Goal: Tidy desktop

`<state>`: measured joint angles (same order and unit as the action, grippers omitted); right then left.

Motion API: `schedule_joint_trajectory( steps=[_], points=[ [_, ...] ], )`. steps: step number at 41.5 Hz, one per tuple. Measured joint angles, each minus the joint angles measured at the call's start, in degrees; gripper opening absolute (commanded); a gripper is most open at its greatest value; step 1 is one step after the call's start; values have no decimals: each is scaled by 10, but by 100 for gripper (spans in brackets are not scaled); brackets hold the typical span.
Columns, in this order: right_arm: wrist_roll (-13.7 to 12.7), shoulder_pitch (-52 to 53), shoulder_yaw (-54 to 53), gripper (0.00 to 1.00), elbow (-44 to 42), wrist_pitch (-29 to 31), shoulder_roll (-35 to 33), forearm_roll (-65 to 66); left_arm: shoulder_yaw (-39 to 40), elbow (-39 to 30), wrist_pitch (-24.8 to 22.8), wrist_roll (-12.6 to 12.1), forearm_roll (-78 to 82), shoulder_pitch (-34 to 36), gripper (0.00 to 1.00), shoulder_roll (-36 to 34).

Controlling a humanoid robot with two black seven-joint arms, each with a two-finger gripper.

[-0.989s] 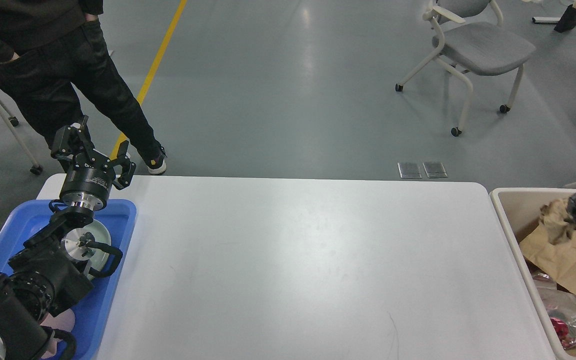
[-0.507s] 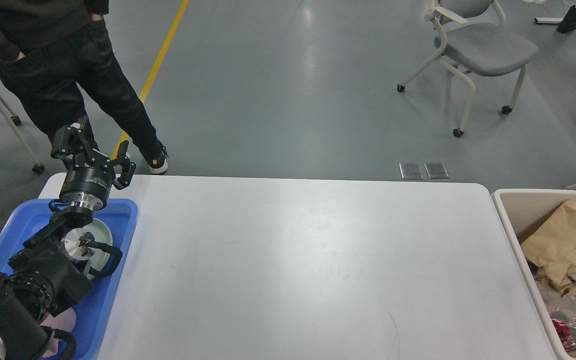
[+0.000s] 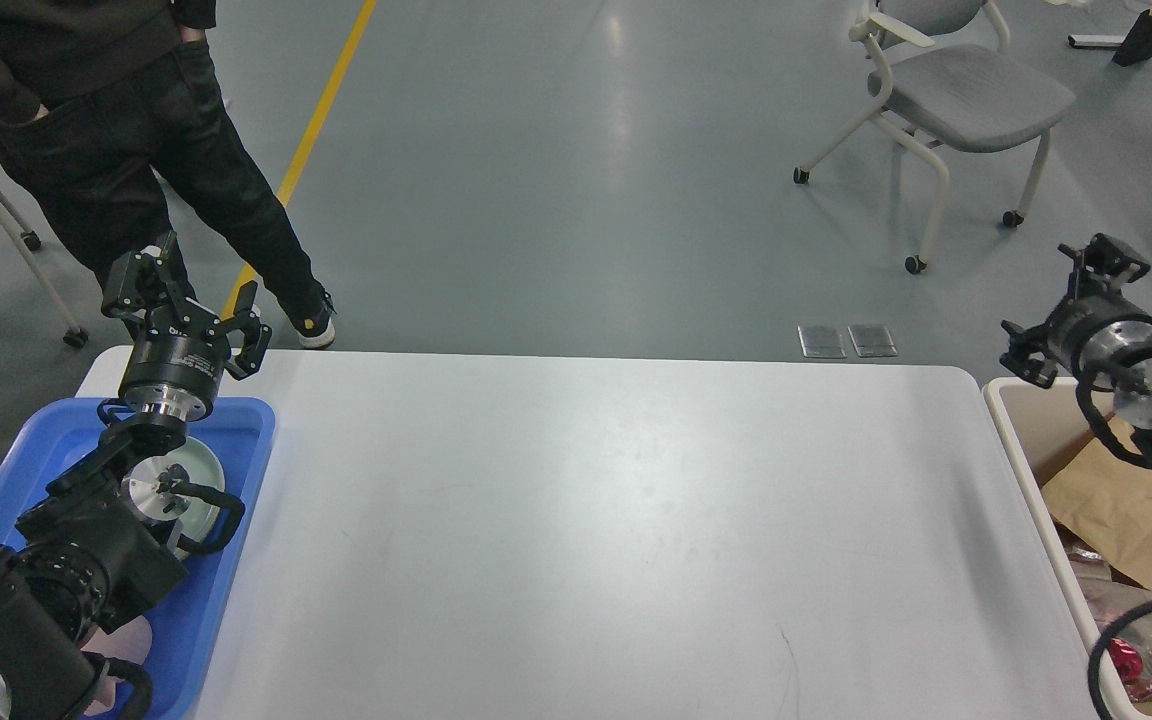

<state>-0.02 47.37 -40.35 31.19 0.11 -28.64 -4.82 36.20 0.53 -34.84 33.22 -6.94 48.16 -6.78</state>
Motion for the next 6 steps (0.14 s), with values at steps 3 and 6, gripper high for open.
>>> schedule_joint_trajectory(
  steps=[3,6],
  points=[
    [24,0,-23,100,18,2,14,0,0,0,0,0,0,0,97,0],
    [61,0,-34,100,28,2,26,1,0,0,0,0,0,0,97,0]
  ],
)
